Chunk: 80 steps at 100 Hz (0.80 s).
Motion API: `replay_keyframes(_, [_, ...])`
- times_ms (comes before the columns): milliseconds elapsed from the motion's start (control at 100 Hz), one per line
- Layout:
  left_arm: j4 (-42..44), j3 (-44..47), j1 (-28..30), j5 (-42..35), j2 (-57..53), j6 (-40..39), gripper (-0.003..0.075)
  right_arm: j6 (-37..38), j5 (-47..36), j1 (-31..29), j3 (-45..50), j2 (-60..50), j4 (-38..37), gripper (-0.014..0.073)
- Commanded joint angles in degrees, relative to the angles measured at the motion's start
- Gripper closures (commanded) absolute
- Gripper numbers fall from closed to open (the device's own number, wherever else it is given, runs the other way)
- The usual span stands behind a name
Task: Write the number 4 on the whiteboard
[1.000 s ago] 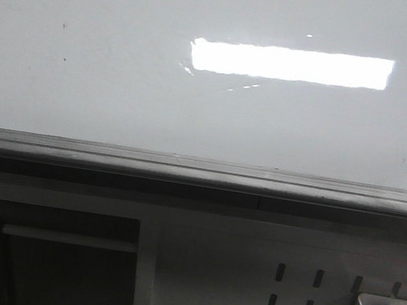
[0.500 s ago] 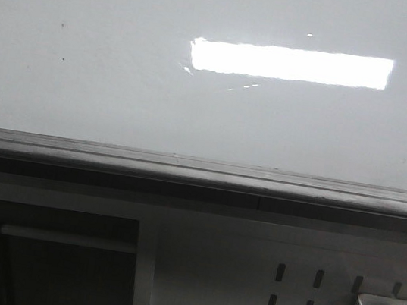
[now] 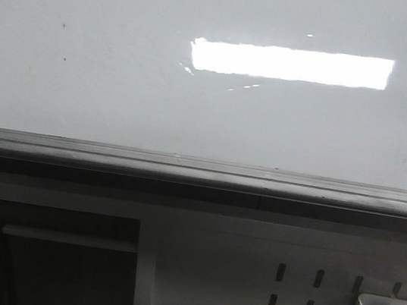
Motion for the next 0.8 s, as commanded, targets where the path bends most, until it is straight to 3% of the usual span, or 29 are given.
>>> replay_keyframes(0, [-0.53,-2.04,-0.51,-3.47,1.77,-0.43,0.0741,-0.47,-3.66,-0.29,-2.04,1.60,-1.04,0.0661])
replay_keyframes(560, [-0.56,-1.70,-0.51,-3.79,1.81,-0.43,0.0725,-0.47,-3.55,-0.29,-2.04,1.60,-0.64,0.0636])
replay_keyframes(650, [0.42,-1.20,-0.51,-3.79,1.81,-0.43,0.0605,-0.47,-3.55,-0.29,-2.04,1.60,-0.75,0.0505])
replay_keyframes(790, [0.30,-0.75,-0.51,-3.79,1.81,-0.43,0.0263,-0.47,-3.55,-0.29,-2.04,1.60,-1.68,0.0210])
